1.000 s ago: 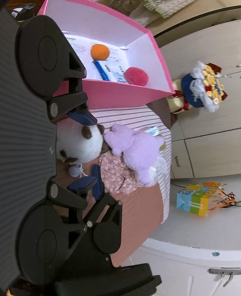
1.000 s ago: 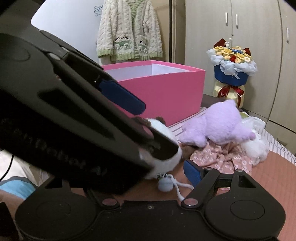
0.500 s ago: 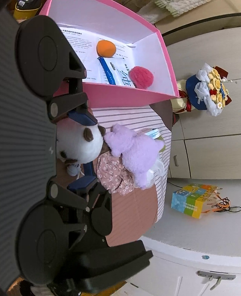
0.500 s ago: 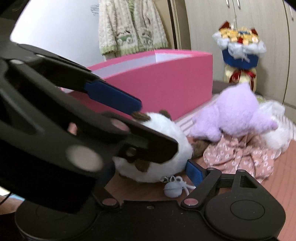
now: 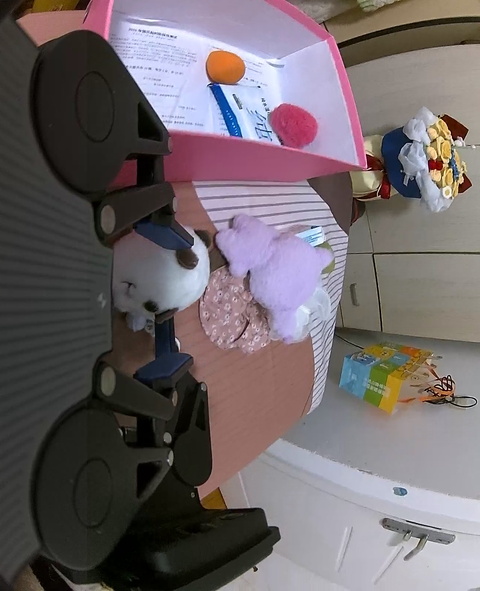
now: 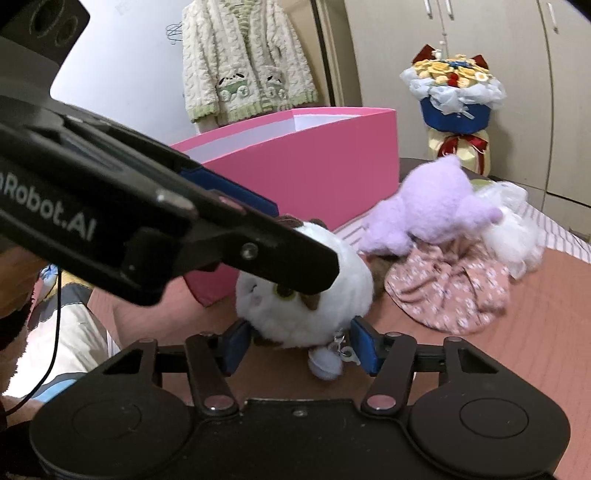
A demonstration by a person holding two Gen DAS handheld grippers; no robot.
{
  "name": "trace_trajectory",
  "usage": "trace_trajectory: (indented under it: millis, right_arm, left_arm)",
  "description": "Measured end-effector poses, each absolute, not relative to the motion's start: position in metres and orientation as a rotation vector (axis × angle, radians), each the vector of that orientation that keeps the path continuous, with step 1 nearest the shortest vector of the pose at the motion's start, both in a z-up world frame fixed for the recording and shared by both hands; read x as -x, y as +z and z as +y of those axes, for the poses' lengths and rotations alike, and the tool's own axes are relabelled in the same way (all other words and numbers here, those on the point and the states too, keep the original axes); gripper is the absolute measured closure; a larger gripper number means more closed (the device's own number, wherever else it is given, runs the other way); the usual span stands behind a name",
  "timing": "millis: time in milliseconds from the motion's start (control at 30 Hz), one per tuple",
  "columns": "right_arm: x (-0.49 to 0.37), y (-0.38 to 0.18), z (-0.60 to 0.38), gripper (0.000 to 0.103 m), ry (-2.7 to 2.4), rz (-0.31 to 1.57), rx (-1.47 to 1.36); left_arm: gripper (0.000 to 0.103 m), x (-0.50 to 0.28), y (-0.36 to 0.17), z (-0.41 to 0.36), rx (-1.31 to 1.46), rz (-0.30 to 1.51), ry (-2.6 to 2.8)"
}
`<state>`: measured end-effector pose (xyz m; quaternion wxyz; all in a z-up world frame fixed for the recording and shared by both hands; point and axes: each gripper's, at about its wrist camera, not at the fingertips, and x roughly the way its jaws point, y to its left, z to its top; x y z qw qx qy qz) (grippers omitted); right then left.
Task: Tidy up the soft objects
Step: 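Close the left gripper on the white plush cat's head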
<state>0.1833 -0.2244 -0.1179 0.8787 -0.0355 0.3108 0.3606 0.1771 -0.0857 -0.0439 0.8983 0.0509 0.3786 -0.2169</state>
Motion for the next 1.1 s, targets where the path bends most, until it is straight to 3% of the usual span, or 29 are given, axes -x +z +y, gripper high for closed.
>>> trace_trajectory:
  millis: [267,467,667,1033,1100]
  right_arm:
    - [-0.179,-0.123,-0.234,0.040,0.716,0.665,0.061]
    - [-0.178,-0.122,-0.235,0.038,0.719,0.650,0.073]
    - [-0.182,-0.120,-0.227,0.017,0.740,0.635,0.108]
    - [-0.192,-0.123,-0.198,0.017,0.709,0.617,0.242]
    - [-0.195,-0.125,-0.195,0.021,0.699,0.630,0.247]
  left_arm:
    - [0.033,-0.167,-0.046,-0.085,-0.086,0.719,-0.405]
    - [0.031,-0.172,-0.055,-0.091,-0.085,0.777,-0.411]
    - [0.031,-0.185,-0.065,-0.087,-0.006,0.792,-0.307]
    - [0.039,-0.183,-0.069,-0.080,0.050,0.812,-0.280]
    - [0.043,-0.183,-0.071,-0.078,0.063,0.826,-0.281]
